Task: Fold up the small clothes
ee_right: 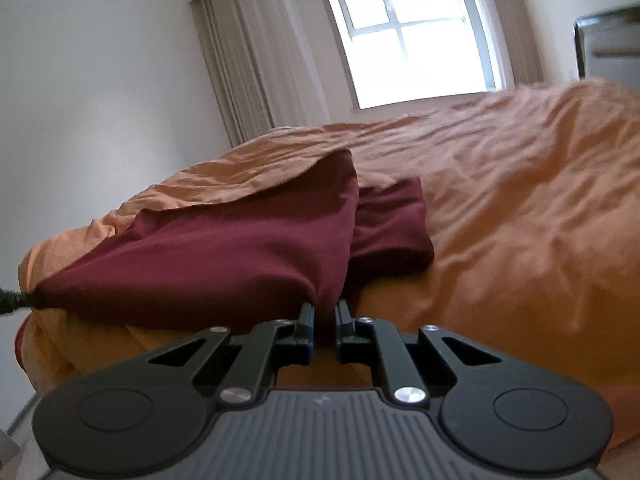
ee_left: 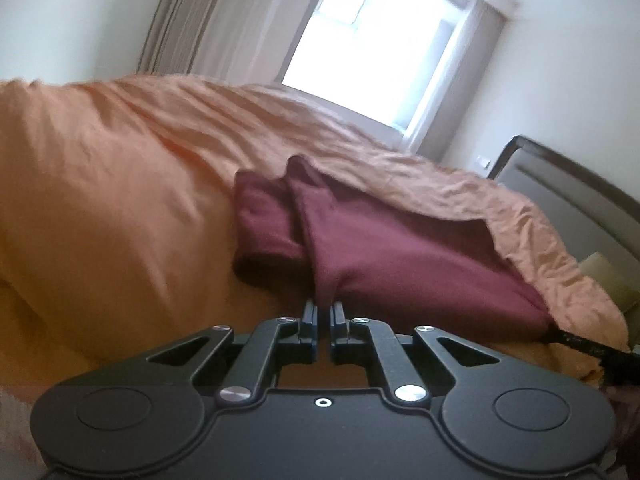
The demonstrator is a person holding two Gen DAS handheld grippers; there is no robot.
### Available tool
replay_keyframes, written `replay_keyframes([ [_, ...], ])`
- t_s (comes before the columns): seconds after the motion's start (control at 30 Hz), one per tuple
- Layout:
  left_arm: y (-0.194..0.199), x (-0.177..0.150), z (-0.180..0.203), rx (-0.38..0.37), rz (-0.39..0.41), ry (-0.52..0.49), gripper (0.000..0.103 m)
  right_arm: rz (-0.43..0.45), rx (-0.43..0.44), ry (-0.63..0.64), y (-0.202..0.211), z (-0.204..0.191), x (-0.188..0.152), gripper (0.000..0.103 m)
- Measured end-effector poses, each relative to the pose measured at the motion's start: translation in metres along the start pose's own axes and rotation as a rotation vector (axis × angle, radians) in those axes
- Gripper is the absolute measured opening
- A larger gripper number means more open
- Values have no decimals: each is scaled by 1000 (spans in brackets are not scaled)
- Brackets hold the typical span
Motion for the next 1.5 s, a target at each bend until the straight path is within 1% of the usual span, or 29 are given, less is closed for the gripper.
replay_keyframes([
  [0.03,-3,-3,-2,14,-9,12,6,5,6,-11,1,1,0,10],
  [0.1,-4,-6,-1,42,-11,16,6,11,2,11,3,-2,0,11],
  [0.2,1,-6,9,67,16,-26,7,9,-17,61,6,-7,2,12],
  [0.23,3,-5,11,72,23,-29,8,9,-23,73,6,-9,2,13],
  [0.3,7,-3,13,88,28,-20,14,15,-35,82,9,-11,2,17],
  [0.33,8,-1,13,113,25,-13,24,18,-45,78,10,-12,2,19],
  [0.37,9,0,12,148,20,-5,40,24,-53,74,13,-13,2,22],
  [0.4,11,2,13,176,20,6,50,34,-66,75,16,-15,1,30],
  [0.43,15,3,12,194,30,19,65,46,-81,80,19,-17,1,37],
  [0.47,19,5,12,204,45,28,75,61,-98,84,23,-20,0,54],
  [0.5,23,5,12,213,54,31,79,77,-111,83,27,-21,0,67],
  [0.53,26,6,13,226,59,33,88,93,-121,80,31,-23,0,72],
  [0.57,29,6,14,236,61,39,99,107,-126,75,34,-24,0,82],
  [0.6,31,5,14,244,61,49,103,122,-130,64,38,-25,1,95],
  [0.63,34,5,13,253,69,62,102,134,-132,53,40,-26,2,101],
  [0.67,35,4,13,255,68,83,102,146,-129,44,42,-27,3,103],
  [0.77,31,-2,11,250,57,150,102,155,-113,65,42,-35,6,103],
  [0.9,12,-12,14,228,27,233,102,161,-106,141,34,-55,9,103],
  [1.03,-6,-17,25,180,16,286,102,177,-87,219,26,-78,9,103],
  [1.17,-18,-16,34,147,23,316,102,187,-72,282,14,-97,9,103],
  [1.27,-26,-12,38,129,31,323,102,193,-57,316,1,-108,15,103],
  [1.37,-35,-9,38,135,29,316,102,207,-47,338,-17,-119,30,103],
  [1.5,-42,-7,32,138,25,345,102,211,-31,339,-47,-135,46,103],
])
Point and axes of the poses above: each gripper's, at about its wrist camera, not at the fingertips, and y roughly against the way its jaws point, z to its right, x to its top, the point moved 4 cm from there along -y, roughly the way its jaws point
